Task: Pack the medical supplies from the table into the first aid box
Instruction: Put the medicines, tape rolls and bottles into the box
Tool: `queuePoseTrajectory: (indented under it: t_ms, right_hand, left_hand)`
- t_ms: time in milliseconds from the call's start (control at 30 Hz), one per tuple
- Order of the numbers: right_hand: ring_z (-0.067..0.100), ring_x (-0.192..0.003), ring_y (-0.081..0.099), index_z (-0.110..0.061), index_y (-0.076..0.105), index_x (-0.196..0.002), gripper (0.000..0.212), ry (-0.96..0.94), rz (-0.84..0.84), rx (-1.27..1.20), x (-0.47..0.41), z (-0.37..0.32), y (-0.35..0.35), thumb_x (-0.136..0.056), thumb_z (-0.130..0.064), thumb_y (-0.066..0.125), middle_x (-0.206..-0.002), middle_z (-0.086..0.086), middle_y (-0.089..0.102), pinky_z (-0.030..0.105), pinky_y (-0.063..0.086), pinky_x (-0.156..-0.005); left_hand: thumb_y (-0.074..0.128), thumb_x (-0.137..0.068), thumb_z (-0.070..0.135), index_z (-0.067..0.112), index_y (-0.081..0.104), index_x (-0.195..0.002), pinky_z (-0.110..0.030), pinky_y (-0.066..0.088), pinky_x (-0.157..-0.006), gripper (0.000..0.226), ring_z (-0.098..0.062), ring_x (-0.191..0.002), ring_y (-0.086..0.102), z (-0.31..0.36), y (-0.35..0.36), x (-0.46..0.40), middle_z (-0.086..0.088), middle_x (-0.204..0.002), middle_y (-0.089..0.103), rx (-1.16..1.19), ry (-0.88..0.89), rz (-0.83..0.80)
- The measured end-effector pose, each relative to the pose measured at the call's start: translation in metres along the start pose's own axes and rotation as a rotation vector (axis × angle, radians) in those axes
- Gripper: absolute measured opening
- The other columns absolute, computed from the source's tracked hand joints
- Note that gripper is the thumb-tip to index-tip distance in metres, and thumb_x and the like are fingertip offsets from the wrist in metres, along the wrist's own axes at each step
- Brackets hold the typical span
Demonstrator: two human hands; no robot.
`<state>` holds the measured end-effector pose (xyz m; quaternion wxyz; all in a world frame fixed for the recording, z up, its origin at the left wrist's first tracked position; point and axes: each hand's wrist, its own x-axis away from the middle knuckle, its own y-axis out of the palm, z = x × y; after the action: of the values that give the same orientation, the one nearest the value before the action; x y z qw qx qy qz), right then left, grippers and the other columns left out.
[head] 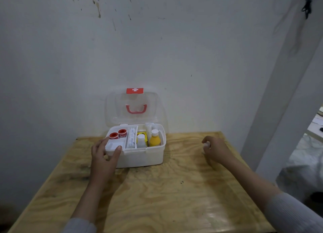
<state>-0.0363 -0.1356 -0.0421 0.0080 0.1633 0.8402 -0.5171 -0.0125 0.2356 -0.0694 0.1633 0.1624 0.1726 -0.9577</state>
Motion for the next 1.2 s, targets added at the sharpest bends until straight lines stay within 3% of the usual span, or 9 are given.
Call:
queuePoseTrajectory:
  t_ms: [133,300,400,533,633,800,933,1067,1200]
  right_hand:
    - [0.013,-0.051,0.048,-0.017,0.059,-0.086,0.009,-0.143,0.077,-0.171,0.003,-0.036,-0.011,-0.083,-0.009,0.056,-0.061,-0.002,0.055,0.02,0.032,-0.045]
    - [0.019,-0.074,0.062,-0.021,0.056,-0.081,0.016,-0.291,0.186,-0.437,0.008,-0.108,-0.027,-0.076,-0.01,0.067,-0.088,0.005,0.063,0.022,0.049,-0.06]
    - [0.018,-0.074,0.065,-0.02,0.059,-0.08,0.015,-0.36,0.116,-0.542,0.01,-0.154,-0.03,-0.075,-0.012,0.071,-0.091,0.004,0.065,0.021,0.05,-0.06]
    - [0.019,-0.08,0.063,-0.016,0.065,-0.082,0.013,-0.516,-0.101,-0.409,0.011,-0.206,-0.018,-0.074,-0.01,0.073,-0.088,0.004,0.067,0.027,0.054,-0.069]
    - [0.018,-0.078,0.059,-0.006,0.069,-0.088,0.013,-0.588,-0.235,-0.253,0.01,-0.235,0.006,-0.076,-0.008,0.073,-0.088,0.007,0.065,0.02,0.049,-0.065]
    - [0.022,-0.086,0.064,-0.004,0.072,-0.096,0.017,-0.602,-0.283,-0.146,0.003,-0.256,0.043,-0.082,-0.014,0.069,-0.1,0.012,0.071,0.027,0.053,-0.078]
    - [0.021,-0.102,0.062,-0.009,0.071,-0.104,0.022,-0.578,-0.17,-0.158,-0.014,-0.255,0.04,-0.086,-0.019,0.064,-0.113,0.008,0.068,0.031,0.051,-0.091]
    - [0.028,-0.115,0.052,-0.007,0.059,-0.119,0.035,-0.551,0.142,-0.202,-0.046,-0.246,0.013,-0.085,-0.015,0.059,-0.124,0.013,0.057,0.036,0.045,-0.096]
    - [0.031,-0.135,0.035,-0.015,0.038,-0.14,0.06,-0.464,0.221,0.044,-0.082,-0.242,-0.01,-0.084,-0.019,0.06,-0.148,0.011,0.038,0.051,0.028,-0.112]
  left_hand:
    - [0.062,-0.085,0.032,0.029,0.046,-0.134,-0.04,0.049,-0.092,0.051,-0.022,-0.123,0.042,-0.002,-0.002,-0.002,-0.003,-0.143,0.033,0.005,0.005,-0.011]
    - [0.063,-0.085,0.031,0.028,0.046,-0.133,-0.034,0.05,-0.088,0.051,-0.02,-0.122,0.042,-0.001,-0.001,-0.001,-0.002,-0.141,0.034,0.014,0.009,-0.018]
    - [0.064,-0.084,0.032,0.03,0.047,-0.131,-0.034,0.049,-0.089,0.05,-0.019,-0.118,0.044,0.0,-0.001,0.0,0.004,-0.134,0.035,0.038,0.028,-0.029]
    - [0.065,-0.083,0.035,0.03,0.047,-0.132,-0.038,0.049,-0.094,0.052,-0.019,-0.12,0.044,0.0,-0.003,0.0,0.008,-0.133,0.034,0.041,0.012,-0.032]
    - [0.064,-0.083,0.041,0.03,0.043,-0.136,-0.039,0.049,-0.094,0.058,-0.019,-0.122,0.043,0.001,-0.004,0.001,0.003,-0.141,0.032,0.03,-0.011,-0.051]
    - [0.064,-0.08,0.05,0.033,0.04,-0.137,-0.044,0.05,-0.095,0.064,-0.019,-0.123,0.043,0.0,-0.005,0.001,0.005,-0.144,0.031,0.03,-0.027,-0.07]
    - [0.065,-0.08,0.045,0.03,0.04,-0.138,-0.045,0.051,-0.094,0.065,-0.021,-0.122,0.044,0.001,-0.006,0.001,0.006,-0.14,0.031,0.021,-0.033,-0.06]
    - [0.065,-0.081,0.04,0.027,0.042,-0.137,-0.044,0.05,-0.094,0.062,-0.02,-0.12,0.045,0.0,-0.005,0.0,0.007,-0.136,0.033,0.011,-0.018,-0.042]
    - [0.064,-0.083,0.037,0.027,0.044,-0.136,-0.033,0.049,-0.093,0.058,-0.017,-0.121,0.044,0.001,-0.005,-0.001,0.003,-0.139,0.033,0.016,-0.002,-0.042]
